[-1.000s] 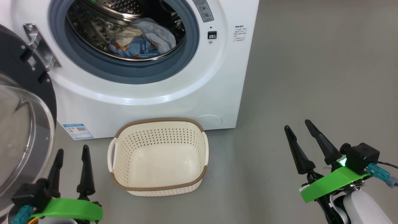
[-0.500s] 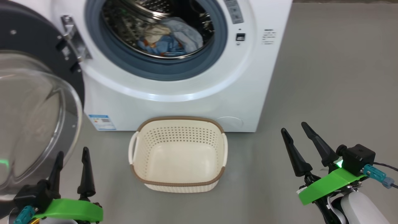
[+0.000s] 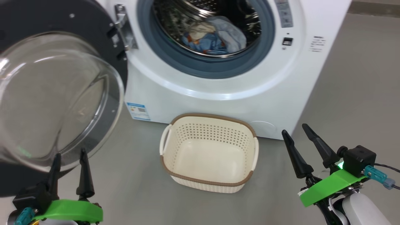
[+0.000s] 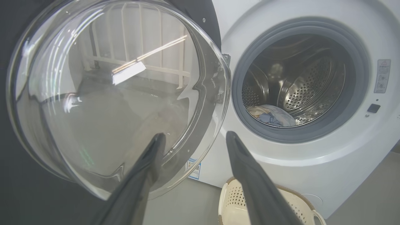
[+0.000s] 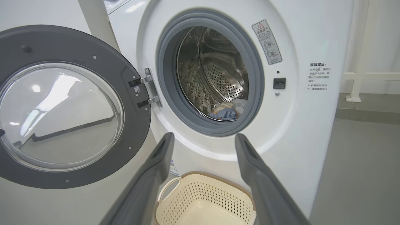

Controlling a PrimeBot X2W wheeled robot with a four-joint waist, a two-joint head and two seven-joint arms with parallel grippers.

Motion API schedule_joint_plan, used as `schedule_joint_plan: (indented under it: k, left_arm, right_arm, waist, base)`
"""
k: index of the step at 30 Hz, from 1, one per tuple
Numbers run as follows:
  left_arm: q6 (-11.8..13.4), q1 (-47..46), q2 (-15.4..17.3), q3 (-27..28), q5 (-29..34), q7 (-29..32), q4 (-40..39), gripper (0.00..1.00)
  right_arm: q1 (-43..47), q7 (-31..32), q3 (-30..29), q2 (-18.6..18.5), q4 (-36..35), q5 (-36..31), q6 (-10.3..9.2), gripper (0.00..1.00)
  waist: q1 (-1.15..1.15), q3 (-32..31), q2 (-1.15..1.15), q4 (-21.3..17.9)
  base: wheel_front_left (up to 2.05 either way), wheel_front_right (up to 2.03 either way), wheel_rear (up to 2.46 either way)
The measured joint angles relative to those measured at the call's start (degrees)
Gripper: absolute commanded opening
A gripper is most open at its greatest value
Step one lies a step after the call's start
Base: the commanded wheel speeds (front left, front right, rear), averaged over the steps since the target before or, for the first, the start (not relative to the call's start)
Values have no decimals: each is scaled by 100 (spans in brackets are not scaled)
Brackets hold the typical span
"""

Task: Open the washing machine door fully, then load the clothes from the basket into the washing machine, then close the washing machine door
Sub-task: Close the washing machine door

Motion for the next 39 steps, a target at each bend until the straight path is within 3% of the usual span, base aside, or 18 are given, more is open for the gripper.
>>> schedule_joint_plan:
  k: [15, 36, 37, 39]
  left_arm:
    - [-1, 12, -86, 51, 49, 0, -4, 100]
    - [-4, 21, -134, 110, 149, 0, -69, 100]
    - [-10, 21, -133, 112, 149, 0, -71, 96]
    - [-33, 21, -112, 115, 149, 0, -86, 45]
  right_arm:
    - [-1, 0, 7, -18, 13, 0, 0, 100]
    - [-1, 0, 20, -15, 42, 42, 0, 100]
    - [-1, 0, 19, -15, 41, 42, 0, 100]
    - [-1, 0, 18, -15, 41, 42, 0, 100]
  waist:
    - [0, 23, 0, 580]
    - [0, -87, 0, 666]
    - [0, -92, 0, 672]
    - [0, -98, 0, 688]
  base:
    - [0, 0, 0]
    - [0, 0, 0]
    - [0, 0, 0]
    - [0, 0, 0]
